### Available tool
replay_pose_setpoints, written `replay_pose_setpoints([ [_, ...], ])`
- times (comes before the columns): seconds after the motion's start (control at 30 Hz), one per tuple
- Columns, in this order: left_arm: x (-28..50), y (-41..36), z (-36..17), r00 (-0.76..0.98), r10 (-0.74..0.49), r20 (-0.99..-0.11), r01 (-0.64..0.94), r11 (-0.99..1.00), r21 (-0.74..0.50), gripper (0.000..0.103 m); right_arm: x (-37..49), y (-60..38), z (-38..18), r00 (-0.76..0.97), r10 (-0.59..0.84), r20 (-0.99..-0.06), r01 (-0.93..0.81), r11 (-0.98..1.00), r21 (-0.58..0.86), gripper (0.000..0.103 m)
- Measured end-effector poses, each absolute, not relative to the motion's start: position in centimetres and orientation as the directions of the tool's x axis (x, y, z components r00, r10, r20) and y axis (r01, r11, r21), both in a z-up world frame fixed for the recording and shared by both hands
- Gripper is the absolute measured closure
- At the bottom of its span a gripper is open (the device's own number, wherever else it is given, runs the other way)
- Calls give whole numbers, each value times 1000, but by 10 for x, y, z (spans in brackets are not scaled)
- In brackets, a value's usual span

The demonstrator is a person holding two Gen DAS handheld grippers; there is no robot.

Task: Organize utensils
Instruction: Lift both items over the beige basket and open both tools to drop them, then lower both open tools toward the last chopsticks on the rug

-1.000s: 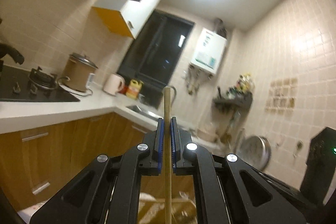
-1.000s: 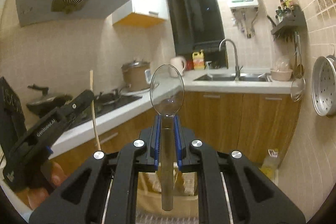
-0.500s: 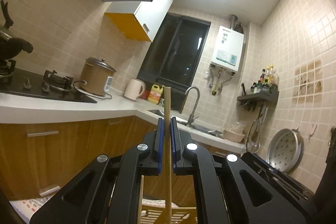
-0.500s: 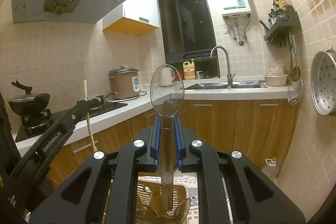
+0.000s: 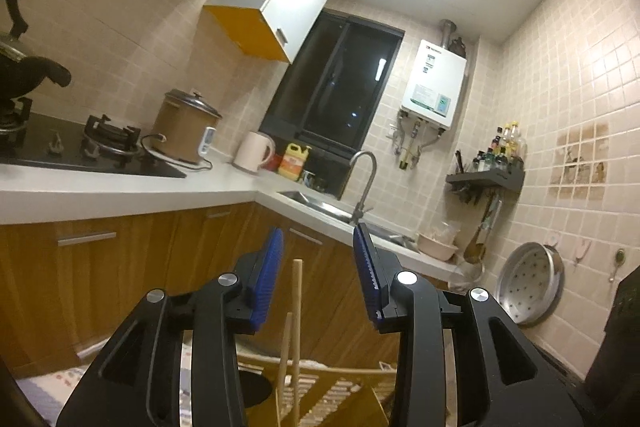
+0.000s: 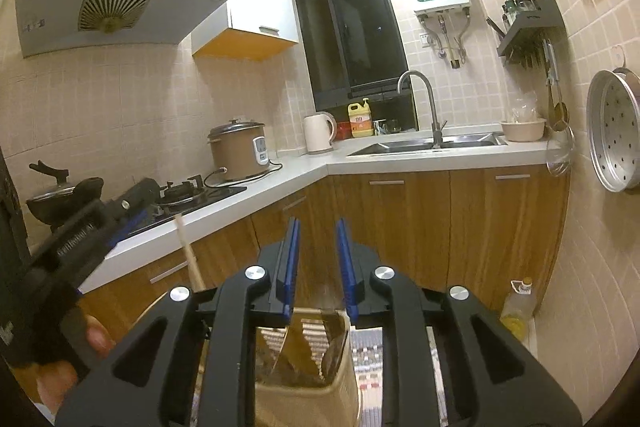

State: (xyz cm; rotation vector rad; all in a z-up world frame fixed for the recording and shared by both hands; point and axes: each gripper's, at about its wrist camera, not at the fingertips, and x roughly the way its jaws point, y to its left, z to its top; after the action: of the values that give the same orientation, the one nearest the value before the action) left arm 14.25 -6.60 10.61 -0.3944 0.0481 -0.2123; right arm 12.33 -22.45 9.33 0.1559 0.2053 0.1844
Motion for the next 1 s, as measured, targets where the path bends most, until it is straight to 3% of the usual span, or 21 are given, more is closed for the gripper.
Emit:
replay_pose_setpoints([
  [0.3, 96, -27, 127, 965, -256, -53, 216, 893, -395, 68, 74, -217, 108, 953, 187, -239, -152, 976, 155, 86],
  [0.53, 75, -6, 151, 912, -343, -226, 228, 881, -416, 66, 25, -204, 131, 944, 192, -270, -159, 977, 142, 86],
  [0.6, 70, -4, 147, 889, -357, -287, 223, 885, -410, 66, 15, -200, 132, 932, 195, -305, -159, 977, 141, 81],
  [0.67, 67, -3, 133, 843, -385, -376, 227, 888, -400, 66, 7, -194, 126, 906, 213, -366, -169, 974, 149, 76],
  [0.8, 60, -6, 85, 727, -412, -550, 229, 900, -371, 66, -7, -177, 96, 830, 245, -502, -205, 970, 134, 75],
  [1.0, 50, -7, 6, 598, -427, -678, 181, 896, -404, 66, -31, -165, 42, 755, 250, -607, -205, 968, 144, 75],
])
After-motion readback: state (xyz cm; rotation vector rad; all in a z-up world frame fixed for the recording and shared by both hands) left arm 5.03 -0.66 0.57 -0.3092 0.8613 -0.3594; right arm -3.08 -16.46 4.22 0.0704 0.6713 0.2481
